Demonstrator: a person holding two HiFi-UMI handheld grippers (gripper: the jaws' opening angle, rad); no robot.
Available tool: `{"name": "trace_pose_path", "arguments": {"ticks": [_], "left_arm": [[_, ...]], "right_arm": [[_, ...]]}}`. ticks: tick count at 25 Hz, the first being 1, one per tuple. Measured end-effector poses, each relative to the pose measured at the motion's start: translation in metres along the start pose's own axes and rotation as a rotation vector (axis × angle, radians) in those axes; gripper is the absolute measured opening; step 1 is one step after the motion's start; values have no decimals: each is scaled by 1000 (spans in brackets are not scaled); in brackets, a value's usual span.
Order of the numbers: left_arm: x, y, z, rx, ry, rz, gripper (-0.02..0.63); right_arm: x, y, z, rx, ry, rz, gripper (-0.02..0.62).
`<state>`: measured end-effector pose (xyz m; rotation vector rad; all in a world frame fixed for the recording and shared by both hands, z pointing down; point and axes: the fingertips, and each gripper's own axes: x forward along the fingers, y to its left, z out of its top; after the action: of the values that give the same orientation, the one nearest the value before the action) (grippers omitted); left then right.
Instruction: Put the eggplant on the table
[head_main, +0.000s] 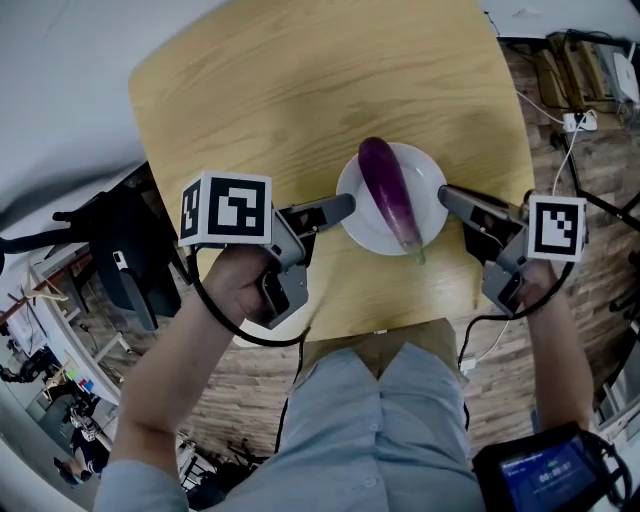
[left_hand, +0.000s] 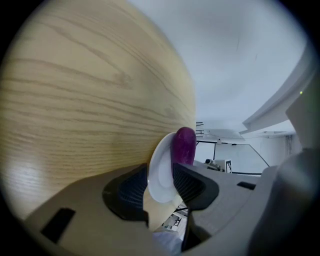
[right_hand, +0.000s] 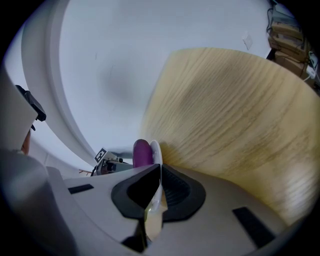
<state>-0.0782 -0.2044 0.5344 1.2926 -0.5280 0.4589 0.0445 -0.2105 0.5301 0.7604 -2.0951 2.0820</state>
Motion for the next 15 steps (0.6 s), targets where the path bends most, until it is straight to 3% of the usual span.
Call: {"name": "trace_pose_path", "arguments": {"ticks": [4,11,15], "left_arm": [[-4,-2,4,50,-13,27,143],[0,1,2,31,1,18,143],[2,0,2,32,9,16,143]], "right_arm": [[0,-1,3,-11,1,-9,11],[3,1,8,-15,-17,-40,21],[2,3,7,-79,3,-94,129]]}}
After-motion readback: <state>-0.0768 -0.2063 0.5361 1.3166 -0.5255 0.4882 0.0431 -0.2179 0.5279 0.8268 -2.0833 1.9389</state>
